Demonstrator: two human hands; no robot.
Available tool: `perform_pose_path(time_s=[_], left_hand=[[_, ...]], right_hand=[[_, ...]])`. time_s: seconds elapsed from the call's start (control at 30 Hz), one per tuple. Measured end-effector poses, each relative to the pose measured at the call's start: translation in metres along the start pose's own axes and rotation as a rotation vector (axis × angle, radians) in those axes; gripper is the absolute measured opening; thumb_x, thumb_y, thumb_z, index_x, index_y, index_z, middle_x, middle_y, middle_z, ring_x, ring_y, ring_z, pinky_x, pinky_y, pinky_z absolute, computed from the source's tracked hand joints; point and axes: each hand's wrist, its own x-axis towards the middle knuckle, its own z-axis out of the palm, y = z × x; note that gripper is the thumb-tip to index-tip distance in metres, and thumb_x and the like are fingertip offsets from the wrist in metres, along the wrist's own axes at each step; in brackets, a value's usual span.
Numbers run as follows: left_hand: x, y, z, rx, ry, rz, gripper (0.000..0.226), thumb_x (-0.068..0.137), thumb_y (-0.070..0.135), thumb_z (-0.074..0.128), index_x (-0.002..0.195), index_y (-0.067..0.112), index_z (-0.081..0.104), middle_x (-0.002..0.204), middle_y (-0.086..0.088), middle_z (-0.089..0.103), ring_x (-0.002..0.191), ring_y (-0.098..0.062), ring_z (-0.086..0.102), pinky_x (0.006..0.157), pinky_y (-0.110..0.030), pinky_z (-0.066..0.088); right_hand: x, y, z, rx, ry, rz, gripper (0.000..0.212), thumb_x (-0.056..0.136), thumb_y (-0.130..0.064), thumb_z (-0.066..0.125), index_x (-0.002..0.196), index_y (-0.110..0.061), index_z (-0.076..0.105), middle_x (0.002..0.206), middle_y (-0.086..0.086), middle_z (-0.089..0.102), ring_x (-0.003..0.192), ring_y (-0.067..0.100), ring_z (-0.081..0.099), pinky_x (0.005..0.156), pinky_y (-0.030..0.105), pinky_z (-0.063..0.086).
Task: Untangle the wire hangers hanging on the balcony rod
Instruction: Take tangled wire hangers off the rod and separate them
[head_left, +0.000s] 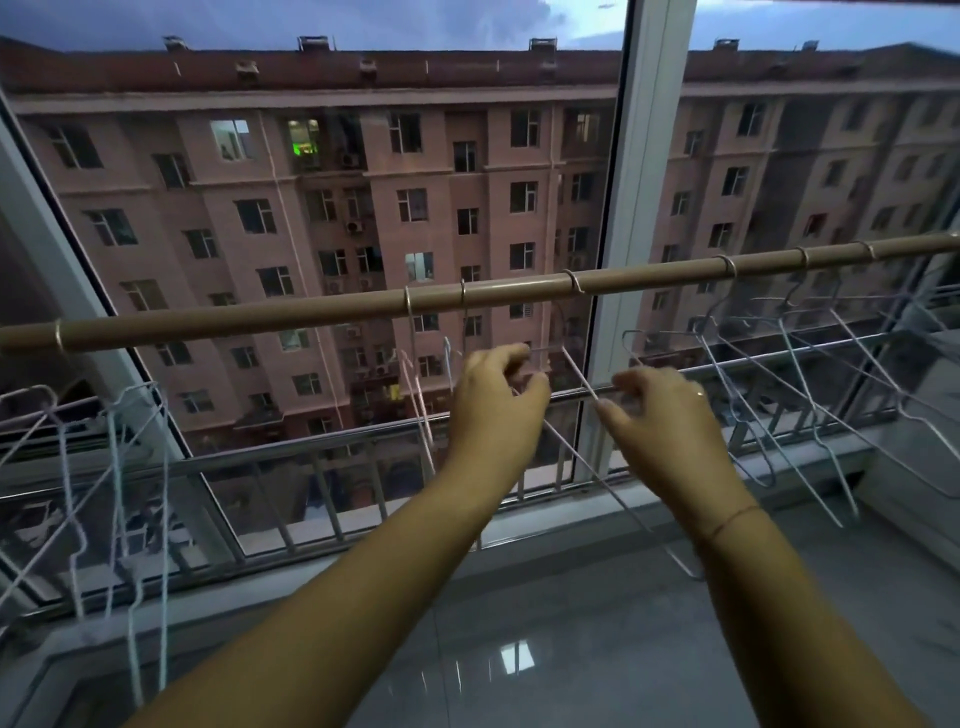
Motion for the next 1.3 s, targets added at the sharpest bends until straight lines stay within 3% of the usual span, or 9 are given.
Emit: perform_pose_path(time_s=[0.17, 0.27, 0.5, 0.6, 0.77, 0.9, 1.07, 1.2, 1.3], left_hand=[[0.014, 0.003, 0.037, -0.208, -0.212, -0.329, 0.024, 0.092, 0.019, 0.056, 0.11, 0.008, 0.067, 0.11, -0.01, 0.067, 0.097, -0.019, 0.061, 0.094, -0.035, 0.048], [0.022, 0.007, 0.055, -0.334, -0.22, -0.413, 0.017, 0.093, 0.017, 0.055, 0.091, 0.007, 0.069, 0.09, -0.012, 0.068, 0.075, -0.017, 0.058, 0.083, -0.034, 0.052], [0.062, 0.028, 0.086, -0.385, -0.069, -0.418, 0.016, 0.09, 0.008, 0.055, 0.076, 0.014, 0.061, 0.085, -0.007, 0.068, 0.082, -0.023, 0.065, 0.081, -0.038, 0.055], [0.065, 0.022, 0.102, -0.337, -0.062, -0.496, 0.013, 0.089, 0.004, 0.055, 0.08, 0.012, 0.061, 0.079, -0.005, 0.066, 0.076, -0.019, 0.062, 0.073, -0.032, 0.053], [0.045, 0.005, 0.125, -0.261, -0.132, -0.63, 0.021, 0.086, -0.014, 0.046, 0.091, -0.001, 0.062, 0.066, -0.011, 0.055, 0.054, -0.016, 0.048, 0.051, -0.021, 0.039], [0.03, -0.011, 0.132, -0.206, -0.082, -0.653, 0.03, 0.087, -0.017, 0.038, 0.097, -0.005, 0.064, 0.061, -0.011, 0.051, 0.052, -0.015, 0.044, 0.041, -0.015, 0.039], [0.007, -0.035, 0.127, -0.069, -0.082, -0.625, 0.032, 0.086, -0.013, 0.041, 0.091, 0.001, 0.069, 0.069, -0.009, 0.057, 0.061, -0.015, 0.046, 0.056, -0.02, 0.041], [-0.012, -0.048, 0.119, 0.019, -0.14, -0.594, 0.035, 0.089, -0.003, 0.046, 0.075, 0.021, 0.067, 0.089, -0.006, 0.064, 0.086, -0.02, 0.056, 0.083, -0.035, 0.048], [-0.022, -0.055, 0.114, 0.029, -0.126, -0.561, 0.031, 0.088, -0.003, 0.048, 0.079, 0.018, 0.069, 0.088, 0.001, 0.065, 0.091, -0.016, 0.058, 0.082, -0.027, 0.044]], right_hand=[[-0.007, 0.025, 0.007, 0.102, -0.15, 0.026, 0.023, 0.089, -0.029, 0.056, 0.105, -0.015, 0.066, 0.1, 0.002, 0.07, 0.091, 0.017, 0.062, 0.08, 0.03, 0.049], [-0.001, 0.03, 0.008, 0.161, -0.113, -0.005, 0.015, 0.089, -0.022, 0.055, 0.088, -0.015, 0.069, 0.079, -0.001, 0.068, 0.076, 0.017, 0.062, 0.068, 0.027, 0.045], [0.044, 0.033, 0.004, 0.314, -0.097, -0.057, 0.018, 0.091, -0.024, 0.052, 0.093, -0.016, 0.068, 0.075, -0.003, 0.064, 0.072, 0.012, 0.06, 0.059, 0.024, 0.046], [0.052, 0.052, 0.004, 0.357, -0.171, -0.09, 0.025, 0.092, -0.029, 0.05, 0.088, -0.015, 0.069, 0.074, 0.001, 0.067, 0.071, 0.017, 0.063, 0.065, 0.033, 0.053], [0.066, 0.096, 0.013, 0.322, -0.182, -0.108, 0.02, 0.091, -0.021, 0.049, 0.103, -0.014, 0.063, 0.096, 0.001, 0.064, 0.089, 0.018, 0.06, 0.083, 0.039, 0.052], [0.075, 0.114, 0.024, 0.326, -0.236, -0.139, 0.046, 0.089, -0.016, 0.055, 0.133, -0.015, 0.042, 0.133, 0.007, 0.047, 0.117, 0.022, 0.049, 0.1, 0.039, 0.044], [0.072, 0.132, 0.039, 0.278, -0.323, -0.226, 0.06, 0.089, -0.012, 0.055, 0.142, -0.013, 0.028, 0.147, 0.005, 0.034, 0.137, 0.023, 0.027, 0.112, 0.034, 0.025], [0.071, 0.144, 0.046, 0.197, -0.357, -0.262, 0.041, 0.087, -0.012, 0.056, 0.127, -0.01, 0.048, 0.129, 0.011, 0.052, 0.123, 0.027, 0.044, 0.101, 0.034, 0.037], [0.064, 0.152, 0.048, 0.126, -0.433, -0.257, 0.024, 0.091, -0.019, 0.053, 0.112, -0.012, 0.06, 0.112, 0.008, 0.065, 0.105, 0.026, 0.058, 0.09, 0.037, 0.048]])
